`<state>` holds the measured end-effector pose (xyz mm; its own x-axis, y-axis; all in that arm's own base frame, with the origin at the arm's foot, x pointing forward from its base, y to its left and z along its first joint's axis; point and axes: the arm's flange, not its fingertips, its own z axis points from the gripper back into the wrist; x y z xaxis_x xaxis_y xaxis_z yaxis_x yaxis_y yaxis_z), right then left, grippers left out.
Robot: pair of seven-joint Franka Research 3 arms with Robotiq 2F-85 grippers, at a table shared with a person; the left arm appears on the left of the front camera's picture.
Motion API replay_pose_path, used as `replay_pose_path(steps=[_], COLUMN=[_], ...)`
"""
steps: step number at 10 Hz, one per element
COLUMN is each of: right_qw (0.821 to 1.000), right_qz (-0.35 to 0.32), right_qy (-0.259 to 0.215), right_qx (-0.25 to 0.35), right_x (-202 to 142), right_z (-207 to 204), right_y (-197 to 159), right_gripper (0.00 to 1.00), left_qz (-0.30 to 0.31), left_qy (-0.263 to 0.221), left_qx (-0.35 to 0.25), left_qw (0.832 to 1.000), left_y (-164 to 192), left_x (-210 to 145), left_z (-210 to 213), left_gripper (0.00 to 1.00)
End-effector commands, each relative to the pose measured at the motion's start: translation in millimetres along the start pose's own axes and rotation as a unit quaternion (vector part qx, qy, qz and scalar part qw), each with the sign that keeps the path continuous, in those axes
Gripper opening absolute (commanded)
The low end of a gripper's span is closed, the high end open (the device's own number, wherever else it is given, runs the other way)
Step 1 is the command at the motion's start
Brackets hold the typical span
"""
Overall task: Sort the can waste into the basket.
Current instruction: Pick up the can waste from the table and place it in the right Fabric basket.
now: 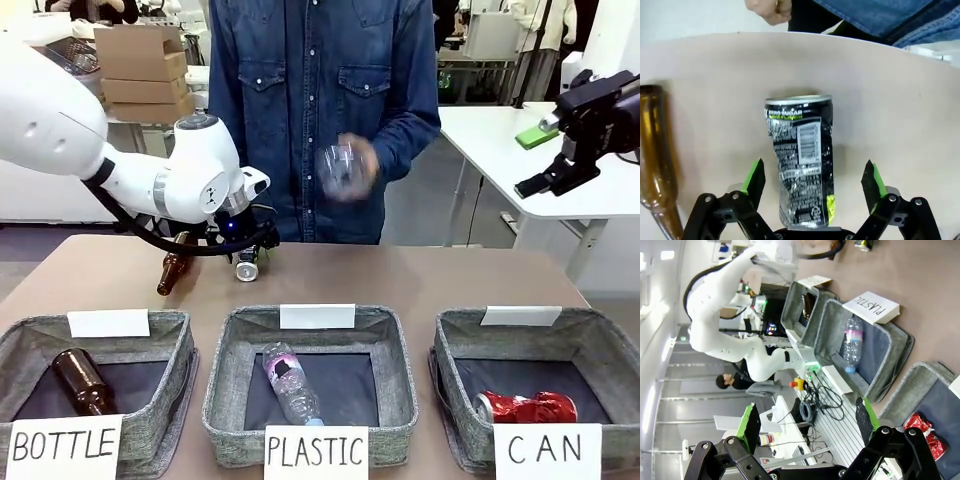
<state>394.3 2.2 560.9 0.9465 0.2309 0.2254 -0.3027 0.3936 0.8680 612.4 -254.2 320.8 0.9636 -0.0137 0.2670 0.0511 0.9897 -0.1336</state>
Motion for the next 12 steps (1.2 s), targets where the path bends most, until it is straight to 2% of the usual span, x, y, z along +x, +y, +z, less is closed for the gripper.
replay_pose_path(steps=[1, 2, 3, 5, 6, 7, 8, 9, 10, 12], right_qw=[1.0, 1.0, 1.0, 1.0, 1.0, 1.0, 1.0, 1.0, 1.0, 1.0], right_qz=[0.01, 0.01, 0.01, 0.01, 0.01, 0.01, 0.01, 0.01, 0.01, 0.01], right_qy=[0.004, 0.004, 0.004, 0.004, 0.004, 0.004, 0.004, 0.004, 0.004, 0.004], right_qx=[0.001, 0.001, 0.001, 0.001, 0.001, 0.001, 0.001, 0.001, 0.001, 0.001], right_x=[0, 0, 0, 0, 0, 0, 0, 0, 0, 0], right_z=[3, 3, 3, 3, 3, 3, 3, 3, 3, 3], right_y=[0, 0, 0, 0, 0, 0, 0, 0, 0, 0], right_gripper=[1.0, 1.0, 1.0, 1.0, 1.0, 1.0, 1.0, 1.0, 1.0, 1.0], left_qz=[0.018, 0.022, 0.023, 0.023, 0.025, 0.025, 0.023, 0.0, -0.048, -0.106], left_qy=[0.003, 0.006, 0.008, 0.009, 0.011, 0.011, 0.011, 0.019, 0.041, 0.037], left_qx=[0.036, 0.036, 0.038, 0.039, 0.038, 0.034, 0.029, 0.025, 0.005, -0.04], left_qw=[0.999, 0.999, 0.999, 0.999, 0.999, 0.999, 0.999, 1.0, 0.998, 0.993], left_y=[3, 4, 4, 6, 9, 13, 21, 38, 67, 126], left_x=[7, 7, 7, 7, 7, 7, 8, 11, 9, -4], left_z=[-5, -6, -6, -5, -4, 1, 11, 30, 59, 120], left_gripper=[0.52, 0.4, 0.0, 0.0, 0.12, 0.02, 0.0, 0.0, 0.0, 0.0])
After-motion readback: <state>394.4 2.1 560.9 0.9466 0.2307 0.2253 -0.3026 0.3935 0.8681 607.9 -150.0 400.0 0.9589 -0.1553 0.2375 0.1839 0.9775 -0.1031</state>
